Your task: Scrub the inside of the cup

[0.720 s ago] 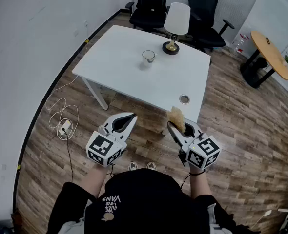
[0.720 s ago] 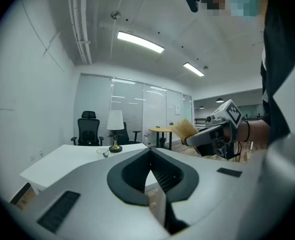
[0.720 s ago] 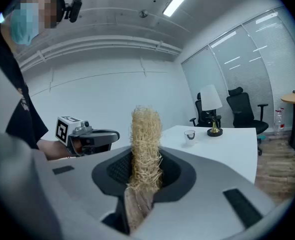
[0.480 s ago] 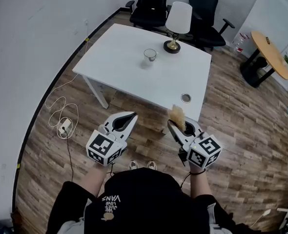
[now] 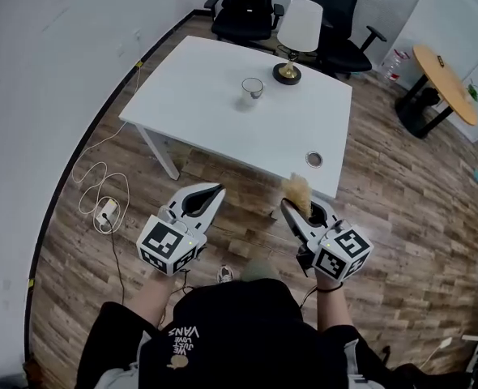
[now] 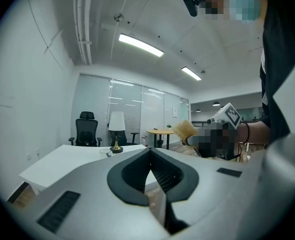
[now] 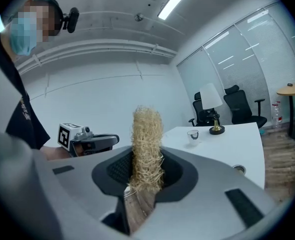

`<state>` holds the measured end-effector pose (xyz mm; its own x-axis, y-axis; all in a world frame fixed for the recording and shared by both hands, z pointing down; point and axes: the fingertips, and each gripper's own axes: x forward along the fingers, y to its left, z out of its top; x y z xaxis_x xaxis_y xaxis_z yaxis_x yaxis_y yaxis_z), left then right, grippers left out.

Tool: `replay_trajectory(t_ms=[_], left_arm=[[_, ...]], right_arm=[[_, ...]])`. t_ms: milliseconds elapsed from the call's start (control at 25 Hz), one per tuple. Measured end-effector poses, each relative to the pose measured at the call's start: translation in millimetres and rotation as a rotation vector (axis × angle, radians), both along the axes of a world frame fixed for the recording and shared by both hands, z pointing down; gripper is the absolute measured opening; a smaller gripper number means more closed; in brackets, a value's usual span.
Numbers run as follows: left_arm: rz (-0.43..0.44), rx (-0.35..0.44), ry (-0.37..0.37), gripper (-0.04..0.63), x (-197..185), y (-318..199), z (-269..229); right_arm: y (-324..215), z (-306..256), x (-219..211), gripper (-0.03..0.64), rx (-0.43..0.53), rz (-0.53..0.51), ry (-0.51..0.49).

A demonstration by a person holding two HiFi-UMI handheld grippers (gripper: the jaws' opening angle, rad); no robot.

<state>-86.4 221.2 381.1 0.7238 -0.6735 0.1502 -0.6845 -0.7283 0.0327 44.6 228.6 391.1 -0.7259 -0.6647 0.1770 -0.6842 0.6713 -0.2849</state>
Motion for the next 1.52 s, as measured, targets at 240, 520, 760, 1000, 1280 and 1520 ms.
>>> replay_trajectory(t_ms=[240, 520, 760, 1000, 1280, 1520], left_arm=[[0.004, -0.006, 0.010, 0.011, -7.7, -17.0, 3.3], [-0.019, -0.003, 0.003, 0.011, -1.2, -53.2, 7.8], [-0.056, 0.006, -0.007, 0.011, 7.5, -94.9, 8.9], [-0.093, 0.018, -0.012, 0.011, 20.9, -135.0, 7.5], [-0.153, 0.025, -0.009, 0.011, 34.8, -170.7, 10.9], [-0.199, 0.023, -0.010, 0.011, 40.6, -189.4, 18.4]], right_arm=[[-11.4, 6.3, -5.2, 0.094, -0.021, 0.013, 0.007], [-49.0, 8.7, 3.5, 0.094, -0.019, 0.001, -0.004], [-90.7, 9.9, 14.2, 0.094, -0.012, -0.028, -0.010], [-133.8, 9.7, 27.0, 0.094, -0.011, -0.071, -0.017], [-170.1, 16.4, 39.2, 0.094, -0.027, -0.132, -0.027], [-185.9, 24.7, 46.3, 0.094, -0.034, -0.174, -0.031]])
